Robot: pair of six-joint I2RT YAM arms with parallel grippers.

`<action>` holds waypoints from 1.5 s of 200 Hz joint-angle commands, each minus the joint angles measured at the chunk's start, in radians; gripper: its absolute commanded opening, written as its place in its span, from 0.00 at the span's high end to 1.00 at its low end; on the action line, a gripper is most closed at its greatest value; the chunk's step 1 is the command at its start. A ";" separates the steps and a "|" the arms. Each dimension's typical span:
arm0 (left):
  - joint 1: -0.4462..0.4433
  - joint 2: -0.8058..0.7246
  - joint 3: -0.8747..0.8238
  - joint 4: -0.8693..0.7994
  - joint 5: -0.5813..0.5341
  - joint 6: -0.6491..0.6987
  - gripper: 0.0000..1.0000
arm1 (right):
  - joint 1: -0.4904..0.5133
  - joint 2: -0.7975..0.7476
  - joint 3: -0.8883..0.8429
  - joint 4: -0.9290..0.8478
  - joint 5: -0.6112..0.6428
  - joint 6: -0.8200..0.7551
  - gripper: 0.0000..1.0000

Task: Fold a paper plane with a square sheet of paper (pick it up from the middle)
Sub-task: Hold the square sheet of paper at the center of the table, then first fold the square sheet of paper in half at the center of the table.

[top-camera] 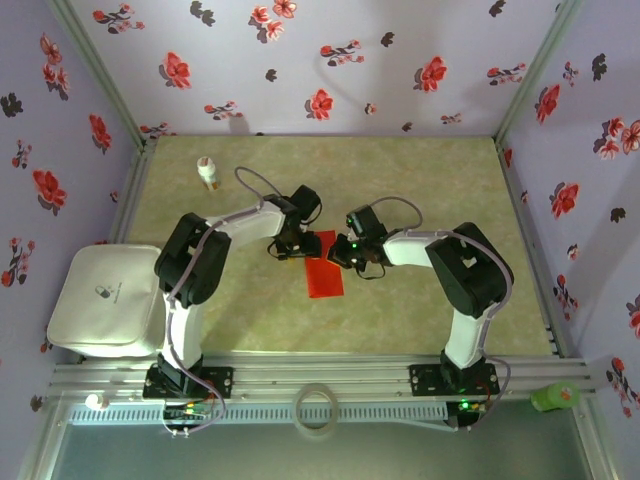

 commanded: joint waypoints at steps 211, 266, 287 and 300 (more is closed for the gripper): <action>0.127 -0.160 -0.414 0.703 0.574 -0.241 1.00 | -0.027 0.051 0.055 -0.270 0.045 -0.136 1.00; 0.124 -0.105 -0.434 0.686 0.564 -0.202 1.00 | -0.027 0.049 0.040 -0.253 0.046 -0.120 1.00; 0.124 -0.103 -0.444 0.612 0.482 -0.150 1.00 | -0.027 0.047 0.034 -0.249 0.048 -0.116 1.00; 0.126 -0.110 -0.458 0.575 0.428 -0.121 1.00 | -0.027 0.045 0.025 -0.240 0.049 -0.111 1.00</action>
